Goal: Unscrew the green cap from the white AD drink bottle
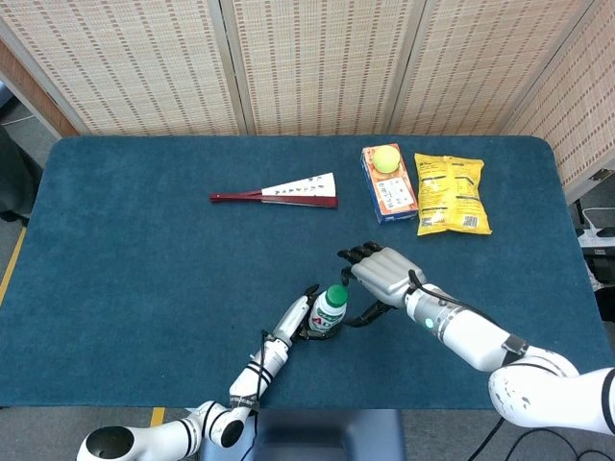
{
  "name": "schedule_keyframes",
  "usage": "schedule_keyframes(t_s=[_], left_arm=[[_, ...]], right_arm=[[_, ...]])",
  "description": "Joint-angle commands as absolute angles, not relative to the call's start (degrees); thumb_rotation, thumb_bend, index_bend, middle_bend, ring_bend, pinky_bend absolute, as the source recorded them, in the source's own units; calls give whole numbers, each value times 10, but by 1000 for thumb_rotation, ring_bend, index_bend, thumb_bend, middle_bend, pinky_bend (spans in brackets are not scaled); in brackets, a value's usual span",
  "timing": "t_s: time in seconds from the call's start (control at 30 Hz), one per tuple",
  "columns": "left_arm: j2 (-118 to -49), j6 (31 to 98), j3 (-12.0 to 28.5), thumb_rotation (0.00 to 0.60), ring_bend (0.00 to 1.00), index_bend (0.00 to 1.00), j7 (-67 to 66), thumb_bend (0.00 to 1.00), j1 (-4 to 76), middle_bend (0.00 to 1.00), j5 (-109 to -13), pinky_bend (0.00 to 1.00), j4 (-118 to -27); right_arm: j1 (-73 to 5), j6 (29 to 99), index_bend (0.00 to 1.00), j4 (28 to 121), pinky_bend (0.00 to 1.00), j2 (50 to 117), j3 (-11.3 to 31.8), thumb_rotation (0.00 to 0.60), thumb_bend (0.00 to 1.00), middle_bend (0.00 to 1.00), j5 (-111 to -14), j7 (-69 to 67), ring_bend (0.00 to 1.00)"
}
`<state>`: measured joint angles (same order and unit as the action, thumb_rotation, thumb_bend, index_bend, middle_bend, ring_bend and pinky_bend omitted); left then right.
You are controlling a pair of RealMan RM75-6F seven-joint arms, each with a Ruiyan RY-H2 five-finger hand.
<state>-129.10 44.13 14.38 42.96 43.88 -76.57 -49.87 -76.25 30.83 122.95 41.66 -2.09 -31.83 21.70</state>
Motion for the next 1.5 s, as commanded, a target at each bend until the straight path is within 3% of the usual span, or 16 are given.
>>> schedule_keyframes(t_s=[0.03, 0.97, 1.23, 1.5], left_arm=[[-1291, 439, 143, 600, 439, 767, 431, 892, 439, 851, -765, 446, -498], [-1279, 385, 152, 600, 471, 768, 423, 937, 450, 877, -742, 478, -500], [-1283, 399, 142, 600, 471, 768, 417, 934, 449, 876, -757, 477, -496], [-1283, 381, 147, 600, 471, 767, 421, 930, 451, 876, -746, 477, -492]], right_arm=[[-759, 300, 285, 1228, 0, 417, -12, 257, 137, 0, -319, 195, 0], [-754, 290, 308, 1294, 0, 397, 5, 255, 137, 0, -405, 163, 0], [-713, 363, 306, 1272, 0, 403, 10, 260, 141, 0, -452, 184, 0], [-723, 377, 308, 1264, 0, 410, -15, 262, 141, 0, -401, 238, 0]])
